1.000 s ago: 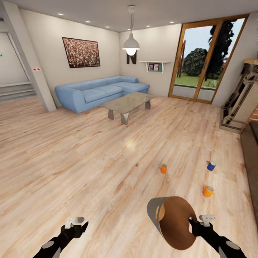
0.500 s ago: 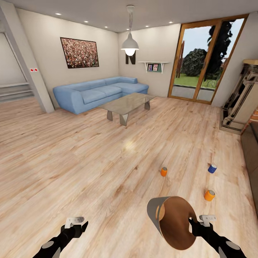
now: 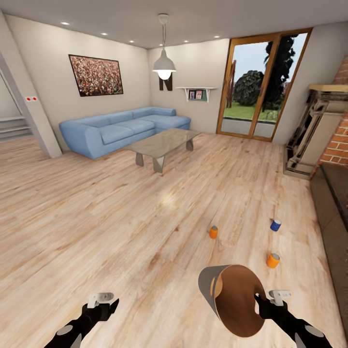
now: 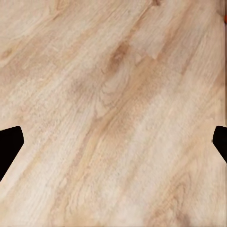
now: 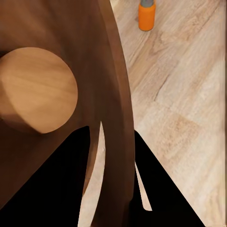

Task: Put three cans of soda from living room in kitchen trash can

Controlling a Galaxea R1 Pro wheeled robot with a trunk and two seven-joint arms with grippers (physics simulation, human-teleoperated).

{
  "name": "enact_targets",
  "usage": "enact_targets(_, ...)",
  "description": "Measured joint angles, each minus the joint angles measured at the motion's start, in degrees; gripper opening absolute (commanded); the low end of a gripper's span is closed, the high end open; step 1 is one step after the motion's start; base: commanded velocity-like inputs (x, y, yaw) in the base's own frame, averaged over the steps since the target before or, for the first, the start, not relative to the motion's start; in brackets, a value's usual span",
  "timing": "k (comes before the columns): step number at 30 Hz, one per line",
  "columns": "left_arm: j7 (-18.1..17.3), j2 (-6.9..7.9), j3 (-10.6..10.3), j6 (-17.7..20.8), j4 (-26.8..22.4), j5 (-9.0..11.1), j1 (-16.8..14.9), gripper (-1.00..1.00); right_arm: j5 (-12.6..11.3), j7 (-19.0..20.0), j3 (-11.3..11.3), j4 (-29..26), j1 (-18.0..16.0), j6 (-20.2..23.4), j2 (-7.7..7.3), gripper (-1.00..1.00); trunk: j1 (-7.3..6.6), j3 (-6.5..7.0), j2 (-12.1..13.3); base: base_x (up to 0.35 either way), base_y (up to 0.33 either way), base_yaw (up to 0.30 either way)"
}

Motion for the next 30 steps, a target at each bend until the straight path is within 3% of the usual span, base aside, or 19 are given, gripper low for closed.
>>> enact_targets(16,0.0,-0.01,-0.1,0.0,0.0,-0.1,0.0,1.0,-0.1,0.0,-0.2,0.1,0.0,0.2,-0.05,-1.0,0.0,1.08,0.0,0.0,0.0,-0.135)
enact_targets(18,0.0,-0.01,-0.1,0.0,0.0,-0.1,0.0,1.0,-0.2,0.0,-1.2,0.1,0.0,0.2,-0.07,-1.0,0.0,1.1,0.0,0.0,0.0,-0.084)
enact_targets(22,0.0,-0.01,-0.1,0.0,0.0,-0.1,0.0,1.0,-0.2,0.3,-5.2,0.4,0.0,0.4,-0.04,-1.0,0.0,1.07,0.0,0.005,0.0,-0.175)
enact_targets(30,0.0,0.0,-0.1,0.0,0.0,-0.1,0.0,1.0,-0.1,0.4,-6.3,0.5,0.0,0.4,-0.04,-1.0,0.0,1.05,0.0,0.077,0.015,-0.227)
